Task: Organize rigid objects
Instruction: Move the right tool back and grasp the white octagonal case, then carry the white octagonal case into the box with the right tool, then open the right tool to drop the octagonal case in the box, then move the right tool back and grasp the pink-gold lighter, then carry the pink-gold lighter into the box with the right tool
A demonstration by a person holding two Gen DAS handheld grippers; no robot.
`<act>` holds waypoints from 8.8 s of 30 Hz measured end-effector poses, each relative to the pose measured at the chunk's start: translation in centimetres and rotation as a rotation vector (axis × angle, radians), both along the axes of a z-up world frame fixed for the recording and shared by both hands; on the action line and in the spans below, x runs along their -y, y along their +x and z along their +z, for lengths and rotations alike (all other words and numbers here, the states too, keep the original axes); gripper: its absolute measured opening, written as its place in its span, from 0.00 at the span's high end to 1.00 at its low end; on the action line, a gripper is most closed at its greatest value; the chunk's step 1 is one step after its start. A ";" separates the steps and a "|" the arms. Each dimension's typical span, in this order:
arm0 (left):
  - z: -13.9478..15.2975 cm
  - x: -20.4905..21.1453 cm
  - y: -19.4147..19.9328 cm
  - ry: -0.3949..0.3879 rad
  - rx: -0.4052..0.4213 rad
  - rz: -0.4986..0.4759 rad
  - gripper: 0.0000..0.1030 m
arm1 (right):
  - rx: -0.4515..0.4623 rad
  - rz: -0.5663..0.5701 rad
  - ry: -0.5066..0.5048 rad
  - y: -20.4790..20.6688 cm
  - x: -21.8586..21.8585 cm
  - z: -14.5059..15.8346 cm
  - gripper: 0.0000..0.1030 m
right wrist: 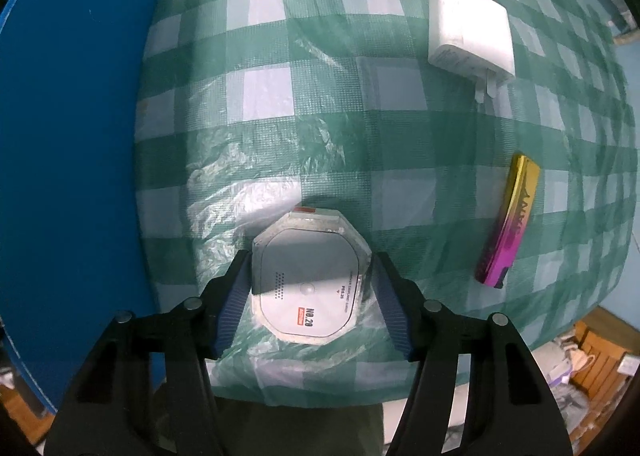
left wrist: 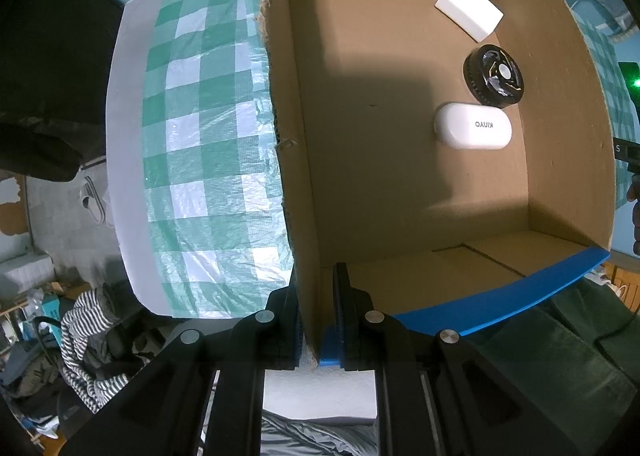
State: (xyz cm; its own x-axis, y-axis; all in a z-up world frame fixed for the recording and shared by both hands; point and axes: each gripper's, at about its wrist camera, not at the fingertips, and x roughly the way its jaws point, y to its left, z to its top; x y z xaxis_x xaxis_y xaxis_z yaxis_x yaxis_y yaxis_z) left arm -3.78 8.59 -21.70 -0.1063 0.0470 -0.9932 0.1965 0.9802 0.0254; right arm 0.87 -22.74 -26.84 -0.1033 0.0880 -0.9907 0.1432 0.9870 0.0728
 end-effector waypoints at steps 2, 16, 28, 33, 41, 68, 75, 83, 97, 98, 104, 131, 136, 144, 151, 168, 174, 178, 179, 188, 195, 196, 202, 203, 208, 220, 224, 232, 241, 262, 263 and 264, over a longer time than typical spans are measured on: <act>0.1 -0.1 0.0 -0.002 0.003 0.000 0.89 | -0.001 -0.002 -0.014 0.0 -0.4 -0.1 0.44; 0.1 -0.5 -0.1 -0.004 0.011 0.008 0.89 | 0.030 0.084 -0.004 -0.6 -3.1 1.0 0.49; 0.1 -0.8 -0.1 -0.006 0.022 0.012 0.89 | 0.067 0.186 0.011 0.9 -2.4 4.4 0.49; 0.1 -0.8 0.0 -0.004 0.022 0.011 0.89 | 0.086 0.230 0.014 1.6 -2.8 6.3 0.49; 0.2 -1.1 0.1 -0.006 0.028 0.031 0.89 | 0.128 0.304 0.033 3.8 -4.0 9.7 0.49; 0.5 -2.0 0.7 -0.021 0.039 0.073 0.89 | 0.168 0.692 0.090 9.8 -14.9 12.1 0.49; 0.4 -1.9 0.7 -0.021 0.035 0.074 0.89 | 0.110 0.772 0.080 10.1 -17.5 9.0 0.49; 0.2 -2.0 0.8 -0.016 0.023 0.078 0.89 | 0.080 0.806 0.066 10.2 -18.6 7.1 0.49; 0.1 -1.5 0.6 -0.003 0.026 0.065 0.89 | 0.125 0.781 0.081 10.7 -18.2 8.0 0.49; 0.2 -1.5 0.6 -0.004 0.026 0.064 0.89 | 0.130 0.771 0.085 10.7 -18.0 8.3 0.49; 0.3 -1.4 0.6 0.000 0.028 0.060 0.89 | 0.151 0.726 0.096 10.7 -16.4 10.0 0.49; 0.3 -0.4 1.1 -0.006 0.019 0.005 0.89 | 0.198 0.470 0.060 8.3 -6.2 14.1 0.45; 0.2 -0.3 1.3 -0.004 0.014 0.000 0.89 | 0.185 0.416 0.052 7.6 -4.0 13.6 0.45; 0.3 -0.1 1.6 -0.001 0.009 -0.009 0.89 | 0.150 0.290 0.043 6.2 0.6 12.3 0.40; 0.4 -0.1 1.8 -0.003 0.010 -0.003 0.89 | 0.094 0.125 0.038 4.0 6.4 9.4 0.39; 0.3 0.2 1.8 0.004 0.004 -0.013 0.89 | -0.017 -0.165 0.046 1.0 13.1 1.2 0.45; 0.4 0.0 1.9 0.000 0.005 -0.003 0.89 | -0.040 -0.178 0.026 1.1 13.3 0.1 0.53; 0.4 0.0 1.9 0.001 0.005 -0.001 0.89 | -0.049 -0.172 -0.019 1.6 12.9 0.4 0.65; 0.4 0.0 1.9 0.001 0.005 0.000 0.89 | -0.048 -0.175 -0.034 1.7 12.8 0.6 0.72; 0.4 -0.1 1.9 -0.001 0.005 0.005 0.89 | -0.038 -0.178 -0.031 1.0 12.6 0.9 0.79; 0.3 -0.1 1.8 0.001 0.004 0.001 0.89 | -0.017 -0.143 -0.008 0.6 11.6 1.7 0.79; 0.3 -0.1 1.8 0.001 0.004 0.001 0.89 | -0.014 -0.133 -0.004 0.7 11.5 2.1 0.79; 0.3 -0.1 1.6 0.000 0.007 0.000 0.89 | 0.004 -0.063 0.019 0.8 10.3 4.1 0.79; 0.3 -0.2 1.7 0.000 0.007 0.001 0.89 | 0.009 -0.049 0.023 0.9 10.1 4.5 0.79; 0.3 -0.1 1.7 -0.001 0.008 -0.002 0.89 | 0.029 0.001 0.037 1.4 8.7 6.1 0.79; 0.3 0.0 1.8 0.001 0.009 -0.007 0.89 | 0.077 0.132 0.057 3.5 5.6 9.6 0.79; 0.3 -0.1 1.8 0.001 0.010 -0.005 0.89 | 0.102 0.190 0.070 4.5 3.4 10.7 0.79; 0.3 -0.2 1.8 -0.002 0.015 -0.005 0.89 | 0.143 0.308 0.103 6.0 -0.8 13.2 0.79; 0.5 -0.3 1.8 -0.003 0.018 0.002 0.89 | 0.194 0.461 0.116 8.2 -5.8 15.1 0.79; 0.6 -0.9 1.4 -0.002 0.030 0.039 0.89 | 0.153 0.777 0.106 10.7 -16.1 11.7 0.79; 0.6 -1.0 1.3 -0.003 0.031 0.042 0.89 | 0.143 0.795 0.099 10.7 -16.5 11.1 0.79; 0.6 -1.1 1.3 -0.003 0.031 0.044 0.89 | 0.136 0.809 0.097 10.7 -16.9 10.7 0.79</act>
